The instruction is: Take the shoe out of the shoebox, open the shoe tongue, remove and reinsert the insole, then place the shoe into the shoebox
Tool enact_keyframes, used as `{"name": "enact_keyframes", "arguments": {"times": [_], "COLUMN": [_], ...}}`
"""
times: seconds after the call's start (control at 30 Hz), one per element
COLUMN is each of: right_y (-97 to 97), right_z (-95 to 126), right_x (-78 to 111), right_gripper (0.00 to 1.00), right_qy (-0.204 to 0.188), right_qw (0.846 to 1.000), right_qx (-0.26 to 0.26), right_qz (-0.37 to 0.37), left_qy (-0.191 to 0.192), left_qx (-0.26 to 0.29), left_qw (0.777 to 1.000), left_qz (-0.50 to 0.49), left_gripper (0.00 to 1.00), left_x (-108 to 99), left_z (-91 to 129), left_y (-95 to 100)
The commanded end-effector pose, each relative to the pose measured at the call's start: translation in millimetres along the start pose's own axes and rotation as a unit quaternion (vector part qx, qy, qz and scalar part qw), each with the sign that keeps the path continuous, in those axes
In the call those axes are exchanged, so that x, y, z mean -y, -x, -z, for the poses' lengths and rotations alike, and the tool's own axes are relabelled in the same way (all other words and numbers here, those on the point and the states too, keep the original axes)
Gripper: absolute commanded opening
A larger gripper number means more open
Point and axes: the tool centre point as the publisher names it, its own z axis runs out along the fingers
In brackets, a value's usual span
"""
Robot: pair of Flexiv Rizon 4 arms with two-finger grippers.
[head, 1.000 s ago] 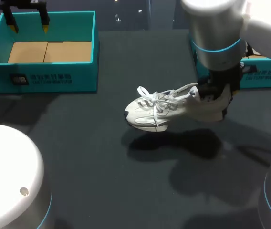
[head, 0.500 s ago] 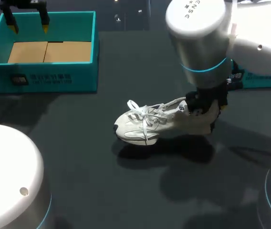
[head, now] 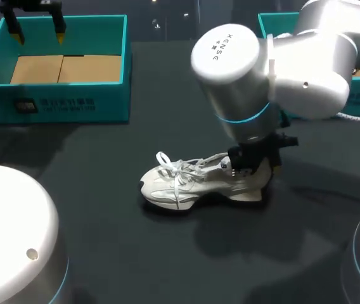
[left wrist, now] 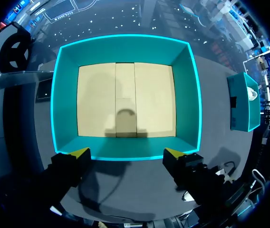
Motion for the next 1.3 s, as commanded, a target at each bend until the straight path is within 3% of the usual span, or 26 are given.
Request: {"name": "enact_keyframes", "arguments": {"times": [0.03,0.47,0.67,1.3], "right_y": [-26.2,-47.8,-53.1,-45.4], "right_z": [-14.0,-20.7,-27.2,-24.0], "right_x": [4.5,19.9,18.2,10.7], "right_gripper": [0.0,0.0,0.0,0.0], "right_qy": [-0.004,-0.014,-0.019,-0.016], "right_qw": [1.0,1.0,1.0,1.0], "right_qx": [0.003,-0.005,-0.012,0.003], "right_qz": [0.002,0.02,0.021,0.005], "left_qy": [0.0,0.0,0.0,0.0], "left_qx": [0.0,0.0,0.0,0.0], "left_qw": [1.0,1.0,1.0,1.0], "left_qz": [0.0,0.0,0.0,0.0], "left_gripper": [1.0,1.0,1.0,1.0], "left_x": [0.0,0.0,0.0,0.0], "left_z": [0.0,0.0,0.0,0.0], "left_y": [0.0,0.0,0.0,0.0]}}
